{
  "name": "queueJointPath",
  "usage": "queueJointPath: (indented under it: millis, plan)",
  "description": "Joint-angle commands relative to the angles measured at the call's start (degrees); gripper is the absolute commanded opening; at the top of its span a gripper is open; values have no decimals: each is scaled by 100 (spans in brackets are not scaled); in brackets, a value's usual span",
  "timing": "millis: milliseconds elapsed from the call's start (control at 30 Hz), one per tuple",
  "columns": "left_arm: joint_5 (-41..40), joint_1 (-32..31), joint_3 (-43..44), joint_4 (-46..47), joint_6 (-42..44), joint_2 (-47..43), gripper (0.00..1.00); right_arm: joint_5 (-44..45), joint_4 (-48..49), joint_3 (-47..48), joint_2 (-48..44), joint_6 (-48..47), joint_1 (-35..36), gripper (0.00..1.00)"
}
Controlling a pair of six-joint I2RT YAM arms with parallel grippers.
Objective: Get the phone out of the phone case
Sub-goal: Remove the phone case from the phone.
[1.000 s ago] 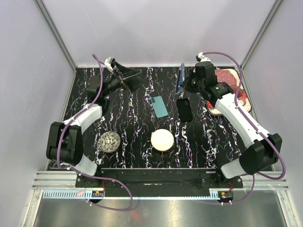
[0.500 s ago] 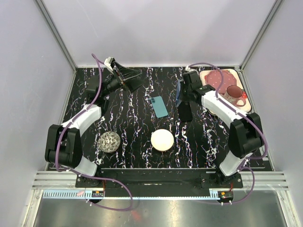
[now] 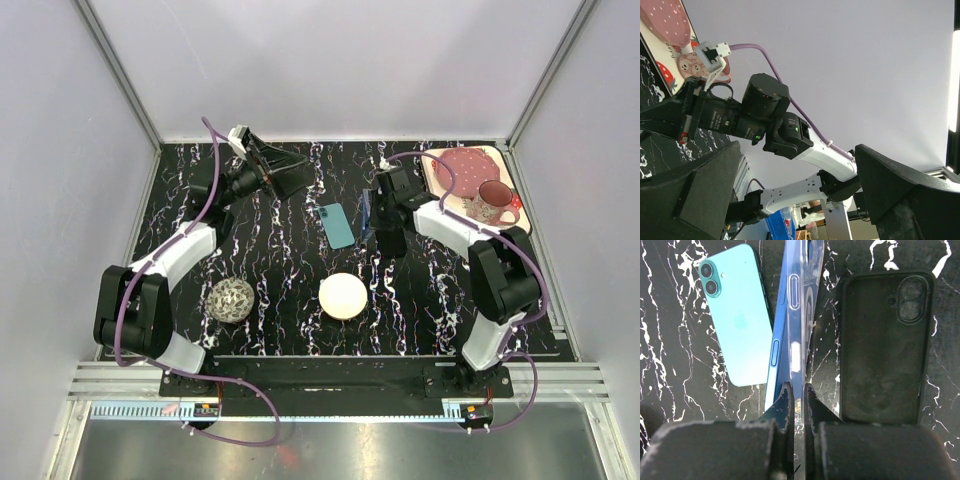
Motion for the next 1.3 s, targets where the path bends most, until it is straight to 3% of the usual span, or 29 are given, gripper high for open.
queueJointPath:
  millis: [0,167,267,333,633,1267]
  plan:
    - [-103,-83,94,41,152,-118,99,-88,349,341,295,-92,116,0]
    - [-103,-100,121,-143,266,-136,99,156,23,517,621,-101,142,0]
    - [-121,-100,112,-196,311,-154,99,534,-302,675,841,-48,142,21]
    - [-121,-109,121,-205,311,-136,99,667,-487,815,1008,-13,142,26]
    - [-147,-162,77,-302,390,-154,99,677,-742,1413,1667,-110,133,20]
    - [-253,-381,-134,-715,873,-118,99,211,-584,1888,2581,31,142,24]
